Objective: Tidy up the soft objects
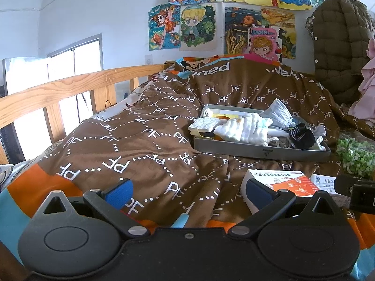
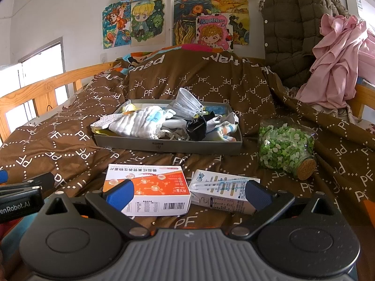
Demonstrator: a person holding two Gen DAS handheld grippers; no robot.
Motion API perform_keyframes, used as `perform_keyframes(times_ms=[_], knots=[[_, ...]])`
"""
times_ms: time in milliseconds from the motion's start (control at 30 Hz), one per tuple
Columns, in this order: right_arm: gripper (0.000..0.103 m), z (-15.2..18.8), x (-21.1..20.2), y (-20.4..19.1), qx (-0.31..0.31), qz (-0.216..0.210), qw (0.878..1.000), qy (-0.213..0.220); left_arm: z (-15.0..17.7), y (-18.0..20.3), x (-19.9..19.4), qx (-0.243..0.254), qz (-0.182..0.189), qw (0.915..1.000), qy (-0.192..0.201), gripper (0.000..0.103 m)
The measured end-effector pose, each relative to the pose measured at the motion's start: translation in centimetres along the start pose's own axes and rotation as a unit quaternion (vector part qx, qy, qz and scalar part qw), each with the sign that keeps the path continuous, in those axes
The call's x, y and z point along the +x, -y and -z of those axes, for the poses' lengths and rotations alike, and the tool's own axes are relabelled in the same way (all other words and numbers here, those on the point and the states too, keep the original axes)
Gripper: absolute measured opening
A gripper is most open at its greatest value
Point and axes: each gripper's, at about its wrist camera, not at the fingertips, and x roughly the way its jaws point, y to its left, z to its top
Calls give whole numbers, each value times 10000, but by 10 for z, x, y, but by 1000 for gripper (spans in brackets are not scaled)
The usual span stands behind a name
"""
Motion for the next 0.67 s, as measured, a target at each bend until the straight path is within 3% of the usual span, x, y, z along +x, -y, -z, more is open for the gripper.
perform_keyframes(times_ms=[667], knots=[[103,-1,0,0,1,-3,10000,-9,-1,1,-1,34,3,10000,50,102]])
